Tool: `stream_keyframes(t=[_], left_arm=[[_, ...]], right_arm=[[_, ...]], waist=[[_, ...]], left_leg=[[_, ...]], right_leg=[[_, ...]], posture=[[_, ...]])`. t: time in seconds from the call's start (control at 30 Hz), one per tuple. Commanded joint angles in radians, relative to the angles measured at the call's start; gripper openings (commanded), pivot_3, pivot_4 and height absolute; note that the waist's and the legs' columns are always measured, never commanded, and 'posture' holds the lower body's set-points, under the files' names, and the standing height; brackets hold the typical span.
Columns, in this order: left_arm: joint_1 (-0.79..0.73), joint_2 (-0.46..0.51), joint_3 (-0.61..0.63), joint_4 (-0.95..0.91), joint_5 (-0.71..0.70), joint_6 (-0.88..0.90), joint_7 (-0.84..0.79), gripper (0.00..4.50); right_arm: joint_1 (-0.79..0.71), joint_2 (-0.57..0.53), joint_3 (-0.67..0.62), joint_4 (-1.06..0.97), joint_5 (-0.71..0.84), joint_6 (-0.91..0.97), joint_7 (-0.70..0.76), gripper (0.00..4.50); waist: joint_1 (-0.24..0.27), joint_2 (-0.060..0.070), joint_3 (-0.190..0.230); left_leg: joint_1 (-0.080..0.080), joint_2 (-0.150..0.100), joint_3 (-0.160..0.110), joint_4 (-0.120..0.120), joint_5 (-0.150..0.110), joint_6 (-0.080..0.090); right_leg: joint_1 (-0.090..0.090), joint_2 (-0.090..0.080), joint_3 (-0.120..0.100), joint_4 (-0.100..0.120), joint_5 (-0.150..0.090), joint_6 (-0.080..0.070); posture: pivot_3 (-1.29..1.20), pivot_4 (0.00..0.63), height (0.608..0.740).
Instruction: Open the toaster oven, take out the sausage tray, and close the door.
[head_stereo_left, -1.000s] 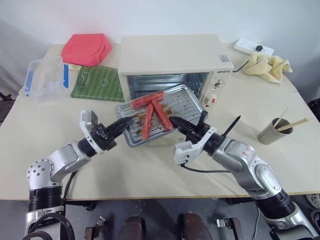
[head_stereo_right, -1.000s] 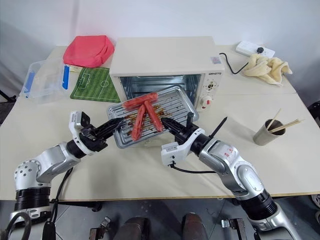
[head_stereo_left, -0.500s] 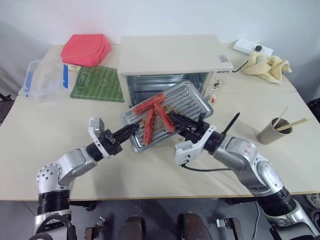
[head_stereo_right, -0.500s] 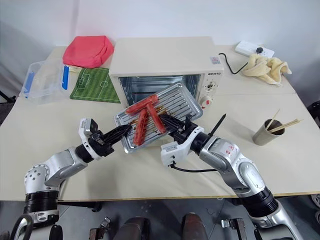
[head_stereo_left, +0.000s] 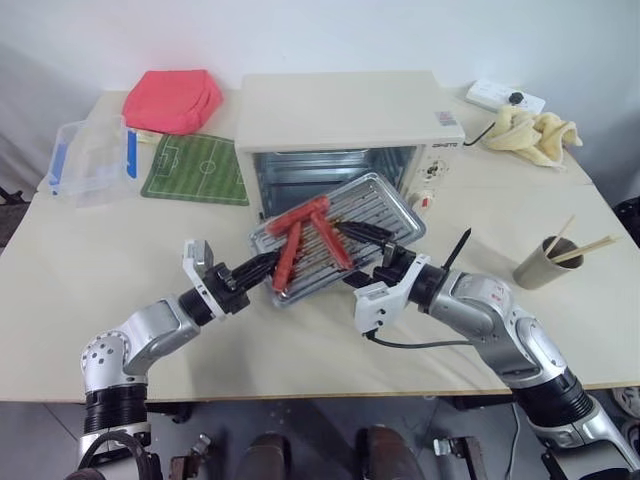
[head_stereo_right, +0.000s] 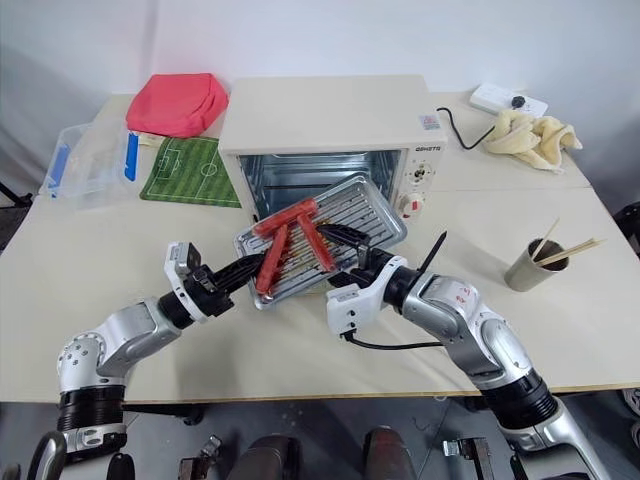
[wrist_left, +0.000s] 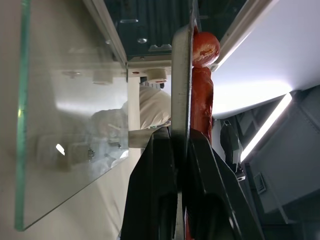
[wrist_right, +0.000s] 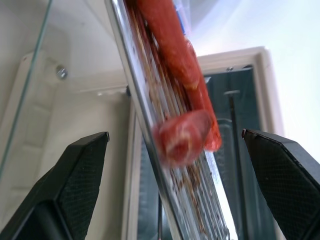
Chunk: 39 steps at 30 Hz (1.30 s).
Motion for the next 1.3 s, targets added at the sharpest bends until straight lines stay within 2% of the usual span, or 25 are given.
stream_keyframes(t=[0.03, 0.17, 0.3, 0.47, 0.57, 0.7, 0.83, 1.0, 1.17, 1.3], left_arm=[[0.012, 0.009, 0.043, -0.056, -0.016, 0.006, 0.003, 0.0], [0.021, 0.015, 0.063, -0.066, -0.016, 0.011, 0.008, 0.0], [0.035, 0.012, 0.076, -0.085, -0.016, 0.016, 0.005, 0.0], [0.059, -0.009, 0.08, -0.112, -0.016, 0.012, -0.002, 0.0], [0.073, -0.034, 0.089, -0.135, -0.016, -0.002, -0.006, 0.0], [0.137, -0.086, 0.104, -0.216, -0.016, -0.014, -0.033, 0.0], [0.199, -0.117, 0.11, -0.278, -0.016, -0.044, -0.029, 0.0], [0.265, -0.14, 0.108, -0.341, -0.016, -0.089, -0.022, 0.0], [0.326, -0.181, 0.109, -0.411, -0.016, -0.154, 0.008, 0.0], [0.439, -0.241, 0.093, -0.528, -0.016, -0.236, 0.025, 0.0]], right_arm=[[-0.018, -0.026, -0.009, 0.015, 0.1, -0.006, 0.075, 4.49], [-0.019, -0.076, 0.002, 0.074, 0.245, -0.049, 0.193, 4.49], [-0.037, -0.112, -0.025, 0.111, 0.473, -0.034, 0.337, 4.49], [-0.126, -0.136, -0.095, 0.174, 0.737, 0.176, 0.516, 4.49], [-0.172, -0.159, -0.129, 0.221, 0.834, 0.294, 0.607, 4.49], [-0.276, -0.243, -0.161, 0.314, 0.961, 0.436, 0.828, 4.49], [-0.331, -0.262, -0.208, 0.373, 1.048, 0.501, 0.928, 3.58], [-0.397, -0.254, -0.217, 0.483, 1.033, 0.485, 0.981, 1.8], [-0.406, -0.271, -0.165, 0.609, 0.922, 0.36, 1.031, 0.13], [-0.387, -0.257, -0.139, 0.676, 0.861, 0.277, 1.04, 0.05]], waist=[[0.0, 0.0, 0.0], [0.001, 0.0, 0.0], [0.002, 0.0, 0.0], [0.002, 0.0, 0.0], [0.003, 0.0, 0.0], [0.002, 0.0, 0.0], [0.003, 0.0, 0.001], [0.004, 0.0, 0.001], [0.011, 0.0, 0.001], [0.021, 0.0, 0.001]], left_leg=[[0.0, 0.0, 0.0, 0.0, 0.0, 0.0], [0.0, 0.0, 0.0, 0.0, 0.0, 0.0], [0.0, 0.0, 0.0, 0.0, 0.0, 0.0], [0.0, 0.001, -0.001, 0.0, 0.0, 0.0], [0.001, 0.001, -0.002, 0.0, 0.0, 0.0], [0.0, 0.001, -0.002, 0.0, -0.001, 0.001], [0.001, 0.001, -0.003, -0.001, -0.001, 0.002], [0.003, 0.001, -0.002, -0.001, -0.001, 0.002], [0.003, 0.001, -0.002, -0.001, -0.002, 0.003], [0.003, 0.001, -0.001, -0.001, -0.002, 0.003]], right_leg=[[0.0, 0.0, 0.0, 0.0, 0.0, 0.0], [0.001, 0.0, 0.0, -0.002, 0.0, 0.0], [0.002, 0.0, 0.0, -0.008, 0.0, 0.0], [0.004, 0.0, -0.001, -0.011, 0.0, 0.0], [0.005, 0.0, -0.002, -0.012, 0.0, 0.0], [0.007, -0.001, -0.002, -0.017, 0.0, 0.0], [0.01, -0.001, -0.004, -0.02, 0.0, 0.0], [0.015, 0.0, -0.004, -0.027, 0.0, 0.0], [0.015, -0.001, -0.004, -0.028, 0.0, 0.0], [0.015, -0.001, -0.004, -0.029, 0.0, 0.0]], posture=[[0.0, 0.15, 0.74], [0.0, 0.15, 0.74], [0.0, 0.15, 0.74], [0.0, 0.15, 0.74], [0.0, 0.15, 0.74], [0.0, 0.15, 0.74], [0.0, 0.15, 0.74], [0.0, 0.15, 0.74], [0.0, 0.15, 0.74], [0.0, 0.15, 0.74]])
